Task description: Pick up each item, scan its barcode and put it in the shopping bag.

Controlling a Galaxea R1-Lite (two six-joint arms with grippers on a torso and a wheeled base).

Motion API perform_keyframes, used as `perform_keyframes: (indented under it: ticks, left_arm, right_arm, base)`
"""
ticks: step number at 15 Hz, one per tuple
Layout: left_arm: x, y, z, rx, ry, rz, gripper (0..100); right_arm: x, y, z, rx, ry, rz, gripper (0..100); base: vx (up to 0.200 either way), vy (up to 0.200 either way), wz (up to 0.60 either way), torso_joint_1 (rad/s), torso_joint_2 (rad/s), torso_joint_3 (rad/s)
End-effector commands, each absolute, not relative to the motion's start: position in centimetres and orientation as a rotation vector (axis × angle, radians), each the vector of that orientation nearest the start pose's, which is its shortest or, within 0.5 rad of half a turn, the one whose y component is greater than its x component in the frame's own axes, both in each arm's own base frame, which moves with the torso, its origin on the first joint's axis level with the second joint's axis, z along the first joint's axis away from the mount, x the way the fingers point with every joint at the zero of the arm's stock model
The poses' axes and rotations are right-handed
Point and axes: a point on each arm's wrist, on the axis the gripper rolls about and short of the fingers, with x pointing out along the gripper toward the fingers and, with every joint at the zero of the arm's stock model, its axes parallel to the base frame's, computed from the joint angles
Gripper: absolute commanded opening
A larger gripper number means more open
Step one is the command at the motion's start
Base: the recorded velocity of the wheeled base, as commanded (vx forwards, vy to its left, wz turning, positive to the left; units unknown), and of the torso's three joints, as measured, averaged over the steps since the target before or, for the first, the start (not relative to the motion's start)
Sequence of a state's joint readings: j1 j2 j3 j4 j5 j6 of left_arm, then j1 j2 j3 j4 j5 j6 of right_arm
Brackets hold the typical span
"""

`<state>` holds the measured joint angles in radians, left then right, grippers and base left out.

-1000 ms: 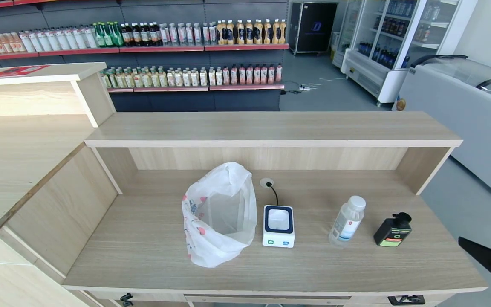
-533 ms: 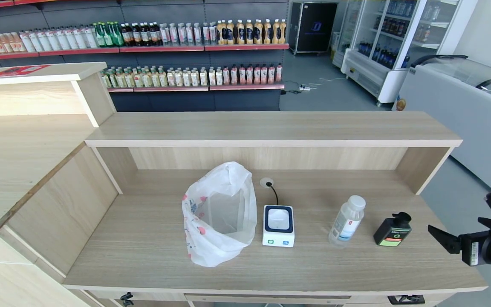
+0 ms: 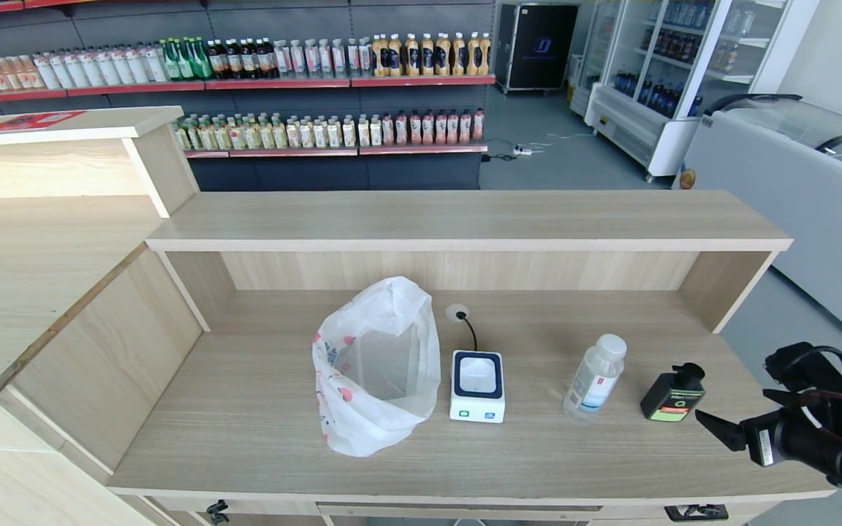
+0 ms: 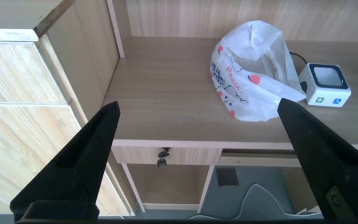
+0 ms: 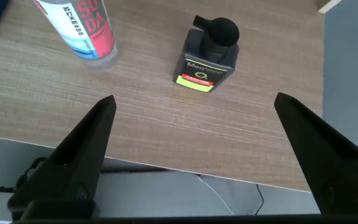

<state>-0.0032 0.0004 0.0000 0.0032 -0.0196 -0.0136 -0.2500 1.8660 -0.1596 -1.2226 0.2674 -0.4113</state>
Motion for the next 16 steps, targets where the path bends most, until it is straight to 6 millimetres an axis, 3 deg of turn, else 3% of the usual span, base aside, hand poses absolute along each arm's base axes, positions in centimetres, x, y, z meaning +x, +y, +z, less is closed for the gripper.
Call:
perform_keyframes:
  ticks: [1,6,9,16]
  left_arm:
    - [-2.3,0.0,7.5,-0.014,0.005,-0.023,100]
    - [-2.3,0.0,7.5,-0.014,0.005,-0.023,100]
    - [-2.3,0.0,7.5,-0.014,0.005,-0.023,100]
    - [-2.3,0.0,7.5,-0.014,0.005,-0.023,100]
  right_arm:
    - [24.3,-4.2,3.1,-0.266,0.490,0.230,100]
    - [28.1,-2.9,1.6,-0.300,0.416,0.359,100]
    - [29.2,-2.5,0.3,-0.325,0.411,0.442,100]
    - [31.7,-1.3,-0.5,-0.337,0.339,0.532,100]
  base:
    - [0.000,0.000,0.00,0.000,0.00,0.000]
    - [0.000,0.000,0.00,0.000,0.00,0.000]
    - [0.000,0.000,0.00,0.000,0.00,0.000]
    - [0.000,0.000,0.00,0.000,0.00,0.000]
